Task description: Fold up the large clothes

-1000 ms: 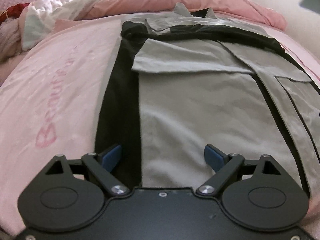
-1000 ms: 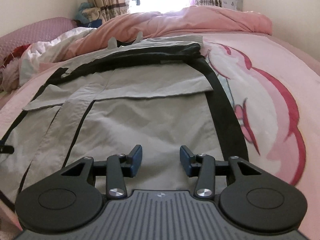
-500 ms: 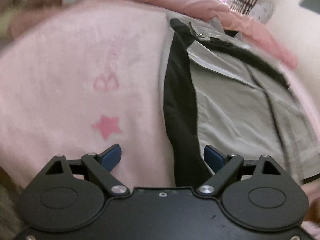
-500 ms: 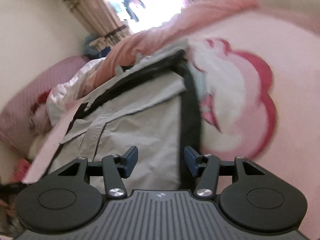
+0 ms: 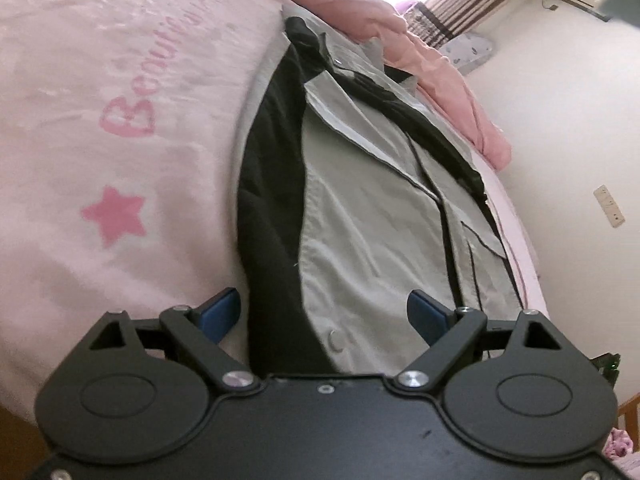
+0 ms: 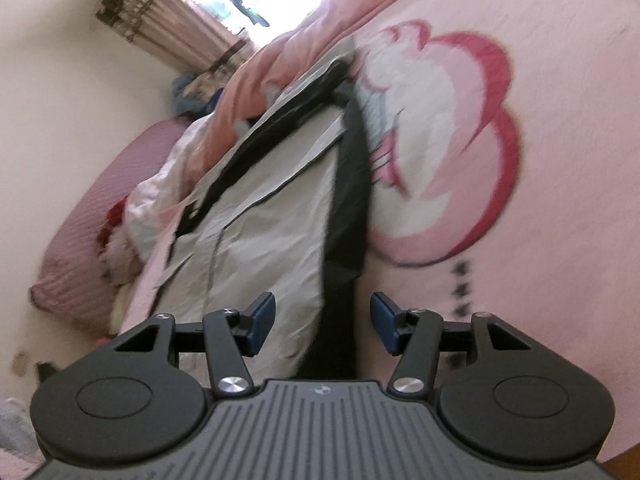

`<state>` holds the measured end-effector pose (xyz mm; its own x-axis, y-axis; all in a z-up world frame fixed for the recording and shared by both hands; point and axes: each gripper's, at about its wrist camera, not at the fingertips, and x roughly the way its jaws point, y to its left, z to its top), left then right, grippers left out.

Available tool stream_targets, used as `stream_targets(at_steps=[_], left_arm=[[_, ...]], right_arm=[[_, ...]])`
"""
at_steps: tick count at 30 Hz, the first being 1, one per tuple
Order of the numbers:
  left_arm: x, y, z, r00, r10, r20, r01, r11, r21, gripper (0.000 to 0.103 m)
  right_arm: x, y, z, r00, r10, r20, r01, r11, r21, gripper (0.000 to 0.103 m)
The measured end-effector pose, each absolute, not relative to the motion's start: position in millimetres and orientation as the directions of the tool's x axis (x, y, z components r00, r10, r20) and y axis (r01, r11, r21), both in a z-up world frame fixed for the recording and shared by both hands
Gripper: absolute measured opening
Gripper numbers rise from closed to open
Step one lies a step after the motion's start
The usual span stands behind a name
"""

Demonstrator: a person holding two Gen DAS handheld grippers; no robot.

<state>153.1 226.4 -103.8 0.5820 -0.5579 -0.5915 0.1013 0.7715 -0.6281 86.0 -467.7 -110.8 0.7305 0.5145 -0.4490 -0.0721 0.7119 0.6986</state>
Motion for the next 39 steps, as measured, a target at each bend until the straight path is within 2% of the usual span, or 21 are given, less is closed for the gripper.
stream_targets(at_steps=[4, 9, 10, 12, 13, 14, 15, 16, 17, 18, 19, 23, 29, 33, 39], left_arm=[[166, 223, -106, 0.556, -0.608, -0.567, 0.109, 0.73, -0.675, 0.09], [177, 215, -105, 0.54, -0.623, -0.566, 0.121, 0.723, -0.68, 0.09], [178, 213, -104, 0.539, -0.62, -0.57, 0.125, 0.728, -0.674, 0.089], [179, 209, -103, 0.535, -0.61, -0.585, 0.141, 0.747, -0.65, 0.08], [180, 206, -104, 0.535, -0.601, -0.594, 0.141, 0.756, -0.639, 0.07], [180, 204, -104, 0.537, -0.591, -0.602, 0.136, 0.764, -0.63, 0.056], [181, 202, -104, 0.536, -0.575, -0.618, 0.126, 0.779, -0.614, 0.048], [181, 202, -104, 0.535, -0.56, -0.632, 0.119, 0.791, -0.6, 0.03], [182, 203, -104, 0.536, -0.549, -0.641, 0.11, 0.798, -0.592, 0.015], [182, 206, -105, 0.534, -0.545, -0.646, 0.097, 0.799, -0.594, 0.011], [182, 209, -106, 0.531, -0.547, -0.647, 0.081, 0.793, -0.604, 0.009], [183, 215, -102, 0.549, -0.578, -0.604, 0.094, 0.761, -0.642, 0.006], [188, 218, -70, 0.616, -0.631, -0.472, 0.161, 0.687, -0.708, 0.005], [209, 212, -53, 0.627, -0.636, -0.449, 0.207, 0.692, -0.692, 0.006], [267, 204, -43, 0.615, -0.658, -0.434, 0.218, 0.671, -0.708, 0.006]], right_arm=[[95, -454, -109, 0.722, 0.534, -0.44, -0.1, 0.71, 0.697, 0.071], [102, -448, -107, 0.714, 0.549, -0.434, -0.105, 0.697, 0.709, 0.071], [102, -447, -106, 0.712, 0.551, -0.435, -0.114, 0.703, 0.702, 0.071], [100, -443, -102, 0.699, 0.563, -0.441, -0.154, 0.721, 0.676, 0.071], [99, -441, -100, 0.703, 0.552, -0.448, -0.154, 0.734, 0.662, 0.066], [99, -440, -98, 0.708, 0.534, -0.462, -0.143, 0.749, 0.647, 0.055], [99, -441, -97, 0.711, 0.522, -0.471, -0.13, 0.756, 0.641, 0.048], [99, -443, -96, 0.714, 0.516, -0.473, -0.119, 0.755, 0.644, 0.03], [100, -445, -96, 0.715, 0.518, -0.469, -0.113, 0.748, 0.654, 0.022], [100, -447, -95, 0.716, 0.521, -0.464, -0.107, 0.739, 0.665, 0.02], [100, -447, -95, 0.718, 0.524, -0.458, -0.107, 0.733, 0.671, 0.017], [104, -441, -84, 0.733, 0.513, -0.446, -0.131, 0.751, 0.647, 0.015], [124, -448, -63, 0.77, 0.553, -0.318, -0.168, 0.657, 0.735, 0.012], [149, -455, -59, 0.776, 0.57, -0.269, -0.173, 0.602, 0.779, 0.011], [198, -456, -50, 0.783, 0.558, -0.276, -0.135, 0.586, 0.799, 0.01]])
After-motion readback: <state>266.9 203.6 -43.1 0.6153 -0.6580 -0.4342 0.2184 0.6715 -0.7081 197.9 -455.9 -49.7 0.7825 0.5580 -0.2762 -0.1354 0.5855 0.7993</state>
